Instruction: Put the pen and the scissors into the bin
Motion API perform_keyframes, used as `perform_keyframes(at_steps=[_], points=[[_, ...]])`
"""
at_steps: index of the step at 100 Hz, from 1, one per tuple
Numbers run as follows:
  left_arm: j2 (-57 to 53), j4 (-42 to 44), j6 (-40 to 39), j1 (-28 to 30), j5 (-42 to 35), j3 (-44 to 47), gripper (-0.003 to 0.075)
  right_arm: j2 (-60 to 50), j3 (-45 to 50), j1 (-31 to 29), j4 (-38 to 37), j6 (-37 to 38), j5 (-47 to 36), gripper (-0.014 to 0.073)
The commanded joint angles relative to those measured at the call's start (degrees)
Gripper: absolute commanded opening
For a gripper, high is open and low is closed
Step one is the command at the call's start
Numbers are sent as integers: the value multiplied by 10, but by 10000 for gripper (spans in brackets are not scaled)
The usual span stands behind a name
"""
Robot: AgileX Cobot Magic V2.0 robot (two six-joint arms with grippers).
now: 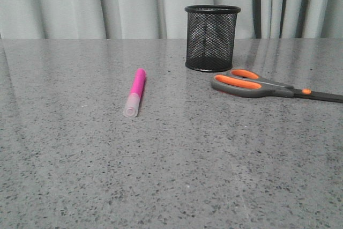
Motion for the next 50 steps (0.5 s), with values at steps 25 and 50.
perform_keyframes(at_steps=[25,50], points=[[-19,-112,-5,0,-36,25,-19,-10,8,-4,114,-6,-77,-58],[-19,-222,-5,0,-31,25,-19,-10,8,-4,201,-6,-84,-58]])
